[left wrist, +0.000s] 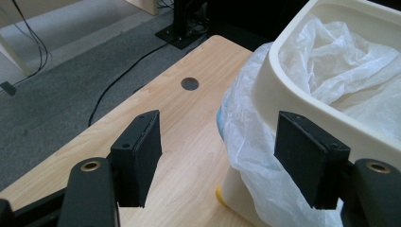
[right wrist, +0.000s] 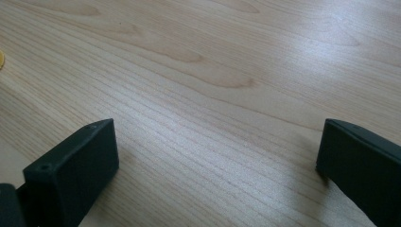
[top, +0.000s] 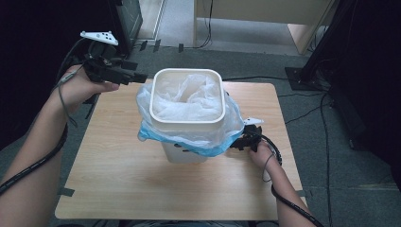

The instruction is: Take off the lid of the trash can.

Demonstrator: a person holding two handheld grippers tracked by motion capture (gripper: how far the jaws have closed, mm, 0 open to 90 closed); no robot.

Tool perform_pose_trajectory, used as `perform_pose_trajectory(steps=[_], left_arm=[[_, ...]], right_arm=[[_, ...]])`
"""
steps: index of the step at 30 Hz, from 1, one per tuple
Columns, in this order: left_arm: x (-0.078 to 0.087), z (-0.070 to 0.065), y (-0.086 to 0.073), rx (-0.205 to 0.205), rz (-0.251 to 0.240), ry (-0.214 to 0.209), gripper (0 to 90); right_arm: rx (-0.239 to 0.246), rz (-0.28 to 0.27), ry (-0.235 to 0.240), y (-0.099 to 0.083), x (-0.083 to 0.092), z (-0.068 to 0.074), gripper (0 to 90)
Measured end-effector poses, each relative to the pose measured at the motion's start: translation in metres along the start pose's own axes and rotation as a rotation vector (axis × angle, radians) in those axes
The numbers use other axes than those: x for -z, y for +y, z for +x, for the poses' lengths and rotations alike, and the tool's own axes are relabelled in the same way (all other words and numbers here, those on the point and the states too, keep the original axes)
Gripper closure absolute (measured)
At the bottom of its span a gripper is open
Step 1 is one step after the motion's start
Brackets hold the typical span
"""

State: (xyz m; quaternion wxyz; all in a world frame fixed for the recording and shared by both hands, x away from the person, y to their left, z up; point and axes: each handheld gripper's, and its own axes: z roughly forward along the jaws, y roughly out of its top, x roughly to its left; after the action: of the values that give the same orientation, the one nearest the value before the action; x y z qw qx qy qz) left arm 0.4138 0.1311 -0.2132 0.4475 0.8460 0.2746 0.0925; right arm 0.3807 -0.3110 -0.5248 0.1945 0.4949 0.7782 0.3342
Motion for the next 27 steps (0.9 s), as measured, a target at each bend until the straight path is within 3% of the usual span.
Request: perform_pose_trajectory(steps=[6, 19, 27], left_arm=[[0.001, -0.006, 0.010, -0.024, -0.008, 0.018, 31.7], [-0.006, -0.016, 0.026, -0.042, -0.012, -0.004, 31.3], [-0.012, -0.023, 0.031, -0.096, -0.044, -0.003, 32.0]], right_arm=[[0.000, 0.000, 0.000, 0.000, 0.000, 0.000, 0.0], [0.000, 0.000, 0.000, 0.000, 0.000, 0.000, 0.0], [0.000, 0.000, 0.000, 0.000, 0.000, 0.000, 0.0]])
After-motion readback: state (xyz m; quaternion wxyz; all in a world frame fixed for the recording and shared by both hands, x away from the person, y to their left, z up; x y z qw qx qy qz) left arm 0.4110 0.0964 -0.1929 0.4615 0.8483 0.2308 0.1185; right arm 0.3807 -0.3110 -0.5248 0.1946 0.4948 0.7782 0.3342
